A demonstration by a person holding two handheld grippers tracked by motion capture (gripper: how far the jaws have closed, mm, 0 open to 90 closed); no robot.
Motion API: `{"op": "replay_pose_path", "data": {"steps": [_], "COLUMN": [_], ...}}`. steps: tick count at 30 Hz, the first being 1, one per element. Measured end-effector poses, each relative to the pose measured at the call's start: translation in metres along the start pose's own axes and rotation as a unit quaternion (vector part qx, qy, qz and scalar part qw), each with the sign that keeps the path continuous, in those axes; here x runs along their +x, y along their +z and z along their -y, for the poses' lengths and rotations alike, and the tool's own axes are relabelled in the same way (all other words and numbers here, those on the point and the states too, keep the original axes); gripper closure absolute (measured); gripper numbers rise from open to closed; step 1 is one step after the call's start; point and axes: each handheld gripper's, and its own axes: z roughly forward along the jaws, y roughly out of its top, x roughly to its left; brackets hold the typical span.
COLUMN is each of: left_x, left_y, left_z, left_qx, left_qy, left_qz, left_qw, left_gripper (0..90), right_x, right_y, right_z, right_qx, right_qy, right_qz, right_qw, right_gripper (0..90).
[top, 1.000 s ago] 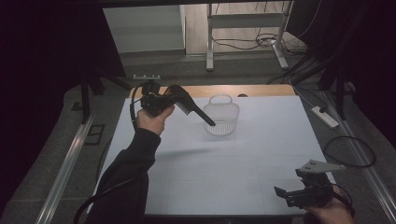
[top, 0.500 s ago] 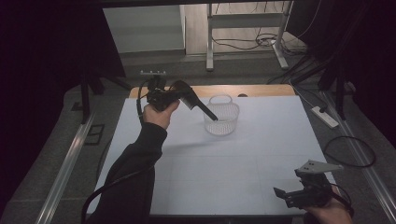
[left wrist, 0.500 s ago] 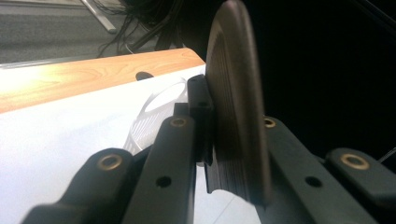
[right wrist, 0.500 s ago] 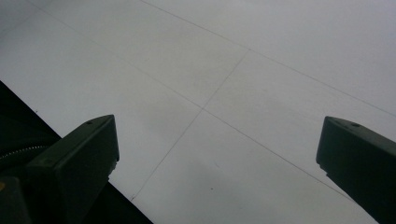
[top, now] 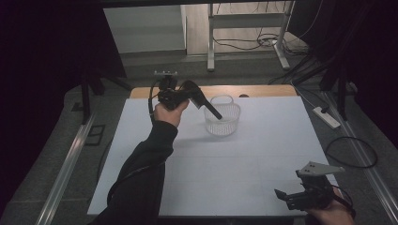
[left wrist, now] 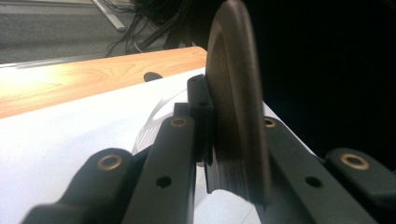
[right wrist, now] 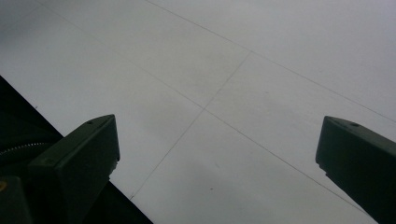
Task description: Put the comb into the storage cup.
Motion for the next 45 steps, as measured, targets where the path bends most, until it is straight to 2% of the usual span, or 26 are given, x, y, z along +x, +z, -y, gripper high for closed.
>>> {"op": "replay_pose_path", "data": {"steps": [7,17,34,45], "left_x": [0.004,0.01,0.015,0.017], "left_y": [0.012,0.029,0.058,0.071], "left_z": [0.005,0.016,0.027,0.033], "left_qx": [-0.001,-0.002,0.006,0.005], "left_qy": [-0.003,-0.017,-0.023,-0.032], "left_qz": [-0.011,-0.015,-0.025,-0.029], "left_qw": [0.9999,0.9997,0.9994,0.9991], "left_gripper": [84.6,84.5,84.5,84.5], "right_x": [0.001,0.001,0.001,0.002], "right_y": [0.001,0.001,0.003,0.003], "right_z": [0.0,0.0,-0.001,-0.001], "right_qx": [0.003,0.008,0.014,0.016], "right_qy": [-0.005,-0.005,-0.009,-0.01], "right_qz": [0.0,-0.001,0.0,0.0], "right_qw": [1.0,1.0,0.9999,0.9998], "right_gripper": [0.5,0.9,1.7,1.9]}}
